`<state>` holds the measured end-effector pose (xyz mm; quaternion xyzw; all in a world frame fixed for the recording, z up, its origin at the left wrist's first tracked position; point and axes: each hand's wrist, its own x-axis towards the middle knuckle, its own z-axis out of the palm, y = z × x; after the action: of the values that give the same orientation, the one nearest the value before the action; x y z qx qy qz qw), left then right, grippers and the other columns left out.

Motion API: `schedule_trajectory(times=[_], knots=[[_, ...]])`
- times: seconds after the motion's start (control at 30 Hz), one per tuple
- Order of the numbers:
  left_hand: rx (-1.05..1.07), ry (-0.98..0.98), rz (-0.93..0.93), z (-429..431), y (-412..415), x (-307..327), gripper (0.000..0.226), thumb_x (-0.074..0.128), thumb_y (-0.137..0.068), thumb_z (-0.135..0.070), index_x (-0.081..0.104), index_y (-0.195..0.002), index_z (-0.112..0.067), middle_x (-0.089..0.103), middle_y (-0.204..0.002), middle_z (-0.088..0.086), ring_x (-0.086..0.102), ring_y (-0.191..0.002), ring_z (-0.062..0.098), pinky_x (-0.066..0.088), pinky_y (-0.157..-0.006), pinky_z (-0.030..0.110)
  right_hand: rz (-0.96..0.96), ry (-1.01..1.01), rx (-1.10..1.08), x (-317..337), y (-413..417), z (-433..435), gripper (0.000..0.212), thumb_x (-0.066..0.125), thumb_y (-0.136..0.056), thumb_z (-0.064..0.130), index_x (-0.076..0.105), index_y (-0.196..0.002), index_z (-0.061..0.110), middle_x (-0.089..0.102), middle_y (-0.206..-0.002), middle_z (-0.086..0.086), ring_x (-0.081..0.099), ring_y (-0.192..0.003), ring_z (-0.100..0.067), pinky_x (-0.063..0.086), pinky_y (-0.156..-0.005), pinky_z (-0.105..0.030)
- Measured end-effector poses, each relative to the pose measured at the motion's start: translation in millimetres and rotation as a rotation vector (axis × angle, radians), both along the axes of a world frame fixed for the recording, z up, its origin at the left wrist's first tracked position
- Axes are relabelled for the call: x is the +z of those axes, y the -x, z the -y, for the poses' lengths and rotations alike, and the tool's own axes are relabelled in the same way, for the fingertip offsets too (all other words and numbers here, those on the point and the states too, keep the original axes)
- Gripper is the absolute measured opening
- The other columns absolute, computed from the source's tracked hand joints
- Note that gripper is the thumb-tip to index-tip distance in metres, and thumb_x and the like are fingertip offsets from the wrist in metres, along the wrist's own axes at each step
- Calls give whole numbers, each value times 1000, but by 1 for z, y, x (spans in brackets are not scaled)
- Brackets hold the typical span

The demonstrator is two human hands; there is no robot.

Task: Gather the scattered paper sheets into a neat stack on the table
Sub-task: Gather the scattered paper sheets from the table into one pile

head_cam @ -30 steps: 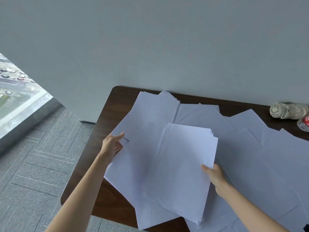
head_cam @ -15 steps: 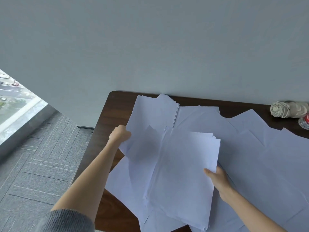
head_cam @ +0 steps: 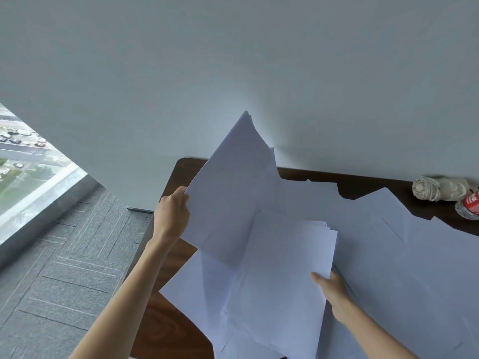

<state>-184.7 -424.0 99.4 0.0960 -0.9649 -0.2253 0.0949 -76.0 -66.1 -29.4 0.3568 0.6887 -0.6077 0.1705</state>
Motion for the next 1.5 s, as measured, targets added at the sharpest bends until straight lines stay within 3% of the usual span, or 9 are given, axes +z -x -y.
schedule_trajectory(times=[0.27, 0.47, 0.6, 0.77, 0.87, 1.03, 1.17, 1.27, 1.5], knots=[[50, 21, -210, 14, -5, 69, 12, 50, -95, 0, 57, -86, 2, 51, -58, 19, 38, -56, 33, 31, -54, 36, 32, -13, -106, 2, 3, 2, 11, 63, -88, 4, 61, -98, 3, 65, -95, -13, 62, -90, -30, 47, -78, -36], [64, -56, -289, 16, -6, 103, 22, 50, -94, 2, 47, -73, -6, 40, -51, 7, 37, -53, 37, 33, -51, 38, -64, -157, -46, -9, 17, -11, 16, 60, -58, 11, 55, -72, 6, 56, -68, -9, 44, -54, -19, 39, -57, -28], [46, -194, -248, 6, -9, 109, 17, 50, -94, -2, 59, -79, -1, 51, -59, 11, 42, -57, 27, 36, -54, 34, -147, -234, 35, 2, 32, -14, 45, 67, -64, 24, 58, -106, 11, 61, -113, -10, 60, -94, -28, 52, -79, -40], [-6, -333, -187, -19, -19, 118, 35, 50, -92, 4, 43, -64, -15, 36, -59, -3, 29, -59, 19, 24, -50, 29, -235, 186, 28, 93, 35, 14, 16, 70, -83, 15, 59, -88, 26, 57, -92, 7, 52, -87, -14, 43, -84, -25], [-21, -462, -129, -30, -21, 119, 30, 52, -92, -3, 39, -65, -3, 35, -62, 1, 30, -61, 17, 22, -55, 29, -179, 398, 67, 97, 44, 12, 49, 57, -94, 40, 45, -137, 20, 48, -134, 6, 43, -131, -15, 31, -115, -36], [-46, -591, -7, -33, -25, 101, 37, 49, -80, -29, 52, -79, 7, 47, -69, 3, 41, -67, 14, 32, -63, 32, -179, 719, 84, 104, 68, 9, 88, 58, -75, 73, 41, -143, 21, 48, -143, 3, 41, -136, -16, 27, -116, -37], [-51, -674, 86, -41, -35, 80, 25, 51, -81, -23, 60, -82, 1, 54, -72, 1, 46, -68, 16, 36, -65, 32, -228, 828, 4, 114, 74, 2, 48, 47, -96, 48, 54, -134, 21, 65, -124, 2, 58, -118, -16, 46, -96, -30], [-78, -796, 173, -50, -45, 69, 28, 51, -94, 0, 67, -98, -23, 67, -84, -7, 62, -71, 2, 48, -66, 17, -270, 511, 59, 114, 77, 0, 29, 62, -91, 14, 63, -120, 10, 72, -104, -6, 67, -93, -22, 56, -72, -28], [-62, -1092, 438, -51, -63, 34, 43, 73, -73, -11, 69, -114, -22, 75, -106, 5, 72, -97, 25, 58, -78, 36, -415, 171, 76, 107, 72, -17, 9, 69, -86, 6, 74, -92, 10, 76, -94, -7, 71, -88, -25, 54, -79, -36]])
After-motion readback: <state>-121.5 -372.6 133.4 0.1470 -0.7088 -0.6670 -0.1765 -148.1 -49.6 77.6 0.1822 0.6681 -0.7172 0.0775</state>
